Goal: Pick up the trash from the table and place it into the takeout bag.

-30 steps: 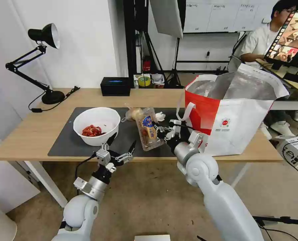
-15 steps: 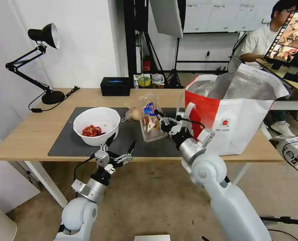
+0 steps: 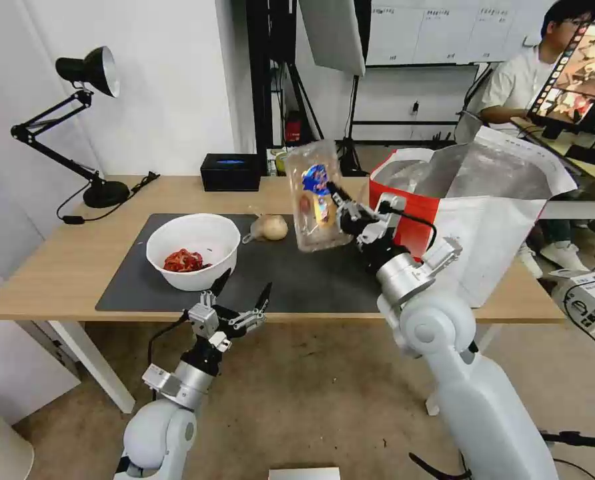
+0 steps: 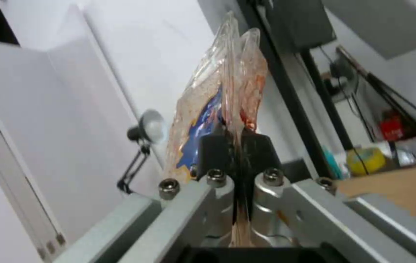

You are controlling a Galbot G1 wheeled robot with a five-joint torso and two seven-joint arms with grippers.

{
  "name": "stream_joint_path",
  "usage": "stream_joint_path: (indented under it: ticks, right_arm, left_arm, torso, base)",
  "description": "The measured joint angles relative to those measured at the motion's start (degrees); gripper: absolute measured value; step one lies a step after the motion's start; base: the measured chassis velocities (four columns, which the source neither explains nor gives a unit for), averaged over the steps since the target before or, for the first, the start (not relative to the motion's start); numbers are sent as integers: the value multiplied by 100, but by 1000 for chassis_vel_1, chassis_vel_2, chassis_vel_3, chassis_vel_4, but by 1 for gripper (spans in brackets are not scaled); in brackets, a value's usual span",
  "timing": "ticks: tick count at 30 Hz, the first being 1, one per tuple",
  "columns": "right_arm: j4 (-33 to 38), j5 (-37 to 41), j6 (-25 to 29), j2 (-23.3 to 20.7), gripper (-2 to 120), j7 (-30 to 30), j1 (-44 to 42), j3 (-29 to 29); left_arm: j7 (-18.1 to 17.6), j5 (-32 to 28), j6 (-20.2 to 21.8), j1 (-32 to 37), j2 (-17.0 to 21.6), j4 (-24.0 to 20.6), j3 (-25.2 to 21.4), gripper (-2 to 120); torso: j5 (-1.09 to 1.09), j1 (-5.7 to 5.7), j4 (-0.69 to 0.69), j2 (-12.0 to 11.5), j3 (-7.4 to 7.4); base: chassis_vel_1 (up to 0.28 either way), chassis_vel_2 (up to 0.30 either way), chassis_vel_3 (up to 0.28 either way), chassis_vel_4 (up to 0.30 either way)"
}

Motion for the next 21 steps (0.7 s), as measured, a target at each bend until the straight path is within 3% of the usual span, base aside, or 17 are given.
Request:
stream_joint_path:
  ticks: [12, 21]
  right_arm:
    - [293, 265, 600, -187, 0, 319, 226, 315]
    - [306, 279, 1049, -269, 0, 963, 251, 555]
  left_arm:
    - [3, 10, -36, 142, -62, -47, -70, 100]
    - [35, 12, -44, 256, -64, -131, -75, 100]
  torso:
    - [0, 0, 0, 0, 0]
    - [0, 0, 0, 0, 0]
  base:
    - [0, 0, 0, 0]
    - [0, 0, 0, 0]
